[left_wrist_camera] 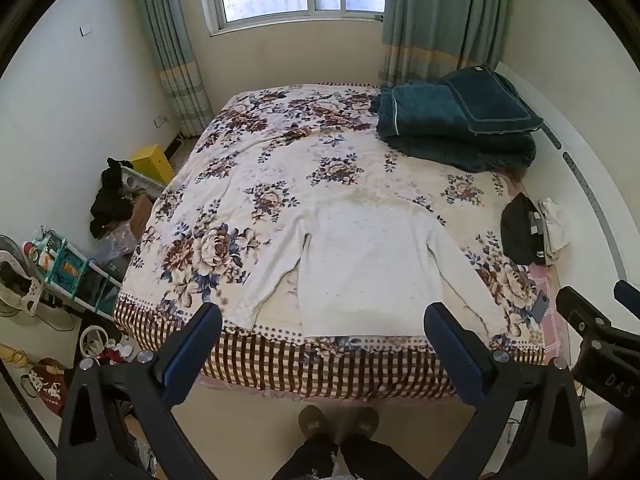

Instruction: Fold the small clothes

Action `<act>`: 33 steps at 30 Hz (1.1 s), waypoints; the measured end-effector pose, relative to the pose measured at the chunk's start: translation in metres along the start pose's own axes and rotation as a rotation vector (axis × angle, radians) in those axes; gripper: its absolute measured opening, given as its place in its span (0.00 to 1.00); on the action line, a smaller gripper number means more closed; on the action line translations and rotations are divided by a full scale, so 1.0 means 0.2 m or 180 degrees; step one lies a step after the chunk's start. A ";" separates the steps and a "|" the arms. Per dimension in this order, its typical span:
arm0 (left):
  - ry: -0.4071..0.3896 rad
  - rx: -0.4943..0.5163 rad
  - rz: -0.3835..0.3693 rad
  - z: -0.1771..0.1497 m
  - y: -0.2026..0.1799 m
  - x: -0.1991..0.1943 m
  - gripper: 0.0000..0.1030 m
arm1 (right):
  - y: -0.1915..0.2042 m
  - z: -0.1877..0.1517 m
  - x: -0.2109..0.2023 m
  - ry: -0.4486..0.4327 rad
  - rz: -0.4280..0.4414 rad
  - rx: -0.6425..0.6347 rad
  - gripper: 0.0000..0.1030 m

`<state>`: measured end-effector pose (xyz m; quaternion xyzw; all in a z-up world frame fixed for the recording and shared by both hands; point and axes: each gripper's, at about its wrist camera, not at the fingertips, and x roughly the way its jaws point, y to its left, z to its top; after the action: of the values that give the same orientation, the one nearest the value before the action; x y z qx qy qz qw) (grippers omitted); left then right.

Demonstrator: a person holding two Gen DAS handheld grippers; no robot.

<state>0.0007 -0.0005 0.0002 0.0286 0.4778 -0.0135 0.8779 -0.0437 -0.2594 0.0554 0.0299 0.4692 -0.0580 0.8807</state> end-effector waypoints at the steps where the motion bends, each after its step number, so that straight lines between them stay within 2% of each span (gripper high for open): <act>1: -0.0013 -0.0005 -0.0025 0.00 0.00 0.00 1.00 | 0.00 0.00 0.00 0.0005 -0.0028 -0.0016 1.00; 9: -0.0047 -0.0030 -0.0054 0.07 0.02 -0.03 1.00 | 0.02 0.00 0.00 -0.0057 -0.0050 -0.0019 1.00; 12: -0.0127 -0.0036 -0.0045 0.04 0.01 -0.06 1.00 | 0.02 0.01 0.00 -0.0060 -0.0049 -0.0012 1.00; 18: -0.0129 -0.0040 -0.0053 0.05 0.00 -0.07 1.00 | 0.02 0.04 -0.08 -0.0079 -0.0059 -0.0035 1.00; 33: -0.0148 -0.0043 -0.0071 0.09 -0.03 -0.09 1.00 | 0.00 0.07 -0.11 -0.0114 -0.0044 -0.0024 1.00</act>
<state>0.0057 -0.0077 0.0257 0.0171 0.4576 -0.0207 0.8888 -0.0445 -0.2584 0.0816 0.0223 0.4538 -0.0628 0.8886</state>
